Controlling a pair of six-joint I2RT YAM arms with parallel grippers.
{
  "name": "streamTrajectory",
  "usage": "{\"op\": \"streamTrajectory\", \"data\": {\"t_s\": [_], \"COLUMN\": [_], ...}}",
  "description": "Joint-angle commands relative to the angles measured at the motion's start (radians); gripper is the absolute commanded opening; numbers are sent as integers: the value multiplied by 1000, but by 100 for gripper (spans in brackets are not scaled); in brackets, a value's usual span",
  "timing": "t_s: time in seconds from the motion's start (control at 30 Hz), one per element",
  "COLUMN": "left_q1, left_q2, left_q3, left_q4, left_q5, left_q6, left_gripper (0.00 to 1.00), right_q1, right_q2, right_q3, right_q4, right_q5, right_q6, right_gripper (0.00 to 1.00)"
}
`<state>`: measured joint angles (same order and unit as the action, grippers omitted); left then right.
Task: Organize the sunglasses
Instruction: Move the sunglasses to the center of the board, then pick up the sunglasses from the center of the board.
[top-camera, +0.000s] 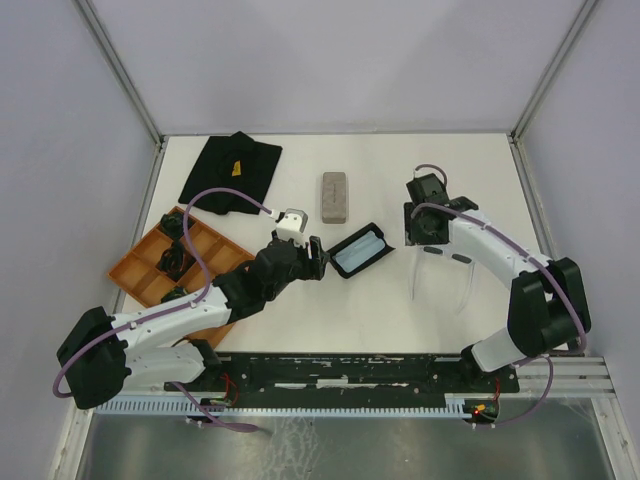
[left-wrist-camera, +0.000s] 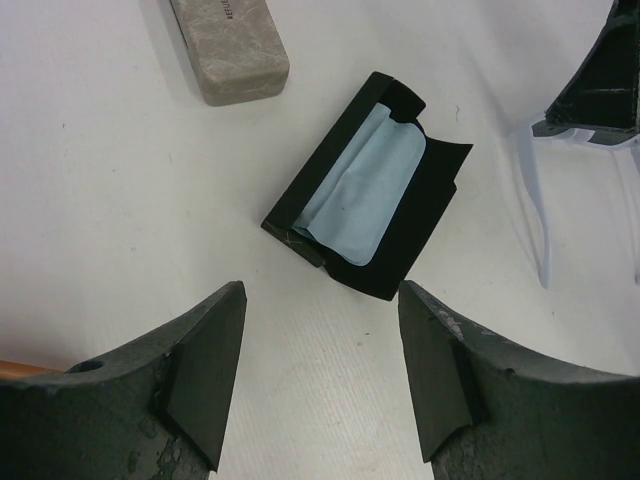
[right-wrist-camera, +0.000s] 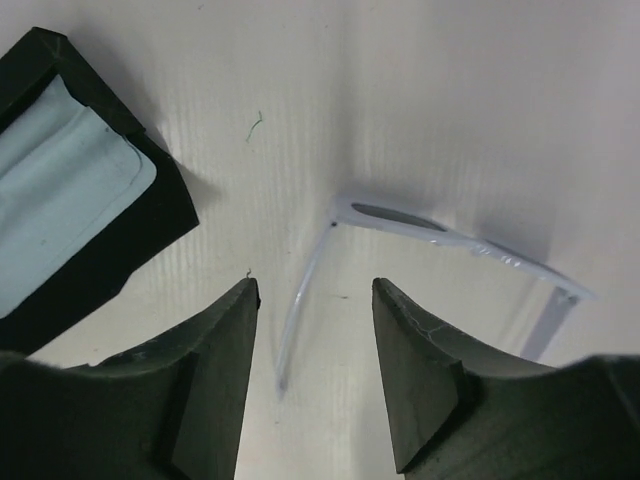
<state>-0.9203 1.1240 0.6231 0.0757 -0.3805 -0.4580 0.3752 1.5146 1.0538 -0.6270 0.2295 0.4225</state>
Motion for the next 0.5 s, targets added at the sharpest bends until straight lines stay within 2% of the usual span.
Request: {"op": "streamTrajectory", "data": {"t_s": [0.0, 0.1, 0.3, 0.47], "left_q1": [1, 2, 1, 2], "left_q2": [-13, -15, -7, 4], "left_q3": [18, 18, 19, 27], "left_q4": [20, 21, 26, 28], "left_q5": [6, 12, 33, 44], "left_q6": [23, 19, 12, 13], "left_gripper": [69, 69, 69, 69], "right_q1": [-8, -40, -143, -171], "right_q2": [-34, -27, 42, 108], "right_q3": [65, 74, 82, 104], "right_q4": [-110, -148, -170, -134], "right_q5": [120, 173, 127, 92], "right_q6": [-202, -206, -246, -292], "right_gripper": [61, 63, 55, 54]}}
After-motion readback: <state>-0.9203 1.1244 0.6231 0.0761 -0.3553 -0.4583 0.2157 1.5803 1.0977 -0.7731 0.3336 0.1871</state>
